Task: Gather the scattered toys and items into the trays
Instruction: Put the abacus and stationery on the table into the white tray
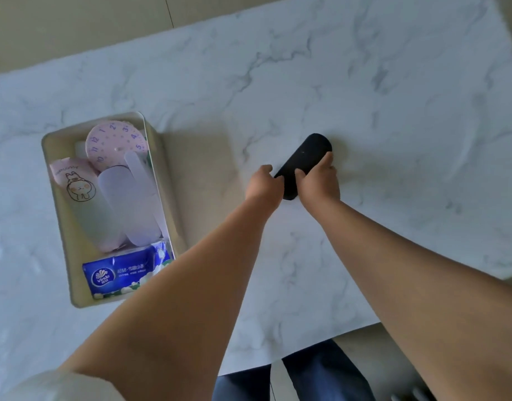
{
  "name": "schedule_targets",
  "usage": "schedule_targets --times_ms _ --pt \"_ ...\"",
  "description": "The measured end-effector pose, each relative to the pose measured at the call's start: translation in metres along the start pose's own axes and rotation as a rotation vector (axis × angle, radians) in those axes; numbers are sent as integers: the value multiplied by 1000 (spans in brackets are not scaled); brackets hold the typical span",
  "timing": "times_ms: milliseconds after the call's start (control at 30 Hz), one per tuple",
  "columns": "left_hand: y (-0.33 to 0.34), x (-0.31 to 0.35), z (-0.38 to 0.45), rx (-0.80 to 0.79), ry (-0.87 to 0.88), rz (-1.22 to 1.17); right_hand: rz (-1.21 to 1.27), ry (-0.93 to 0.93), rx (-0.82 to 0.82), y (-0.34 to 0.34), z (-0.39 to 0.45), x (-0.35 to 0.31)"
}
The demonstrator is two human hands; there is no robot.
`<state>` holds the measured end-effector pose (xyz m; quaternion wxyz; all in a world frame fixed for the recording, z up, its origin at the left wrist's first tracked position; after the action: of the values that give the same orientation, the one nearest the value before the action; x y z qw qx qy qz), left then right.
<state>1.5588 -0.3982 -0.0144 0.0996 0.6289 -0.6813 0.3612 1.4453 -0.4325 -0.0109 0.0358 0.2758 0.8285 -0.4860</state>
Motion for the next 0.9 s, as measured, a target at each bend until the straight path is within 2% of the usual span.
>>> schedule_targets --times_ms 133,300,400,500,600,700,800,900 --pt "7 -1 -1 -22 -67 -91 115 11 -85 6 6 2" --pt "-33 -18 -4 48 -101 -202 133 -128 -252 19 -4 -22" --pt "-65 -18 -11 166 55 -173 248 -183 -275 23 -19 -55" --pt "-103 -14 -25 406 257 -115 386 -256 -291 31 -46 -109" --pt "-141 -17 -41 608 410 -104 477 -327 -237 47 -76 -160" --pt "-181 -40 -52 611 481 -158 466 -320 -237 65 -105 -194" --pt "-222 -75 -62 548 461 -197 396 -345 -230 80 -131 -212" --pt "-261 -111 -69 609 325 -227 318 -410 -263 102 -154 -222"
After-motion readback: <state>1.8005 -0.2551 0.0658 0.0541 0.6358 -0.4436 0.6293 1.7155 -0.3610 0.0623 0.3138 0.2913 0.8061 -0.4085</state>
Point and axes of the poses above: each hand's wrist, its own z-axis towards the middle knuckle, its own y-axis out of the palm, x = y × z, the point moved 3 cm from there along z, towards the middle knuckle, and after that the axes turned 4 degrees about -z, right-handed, at the moved point
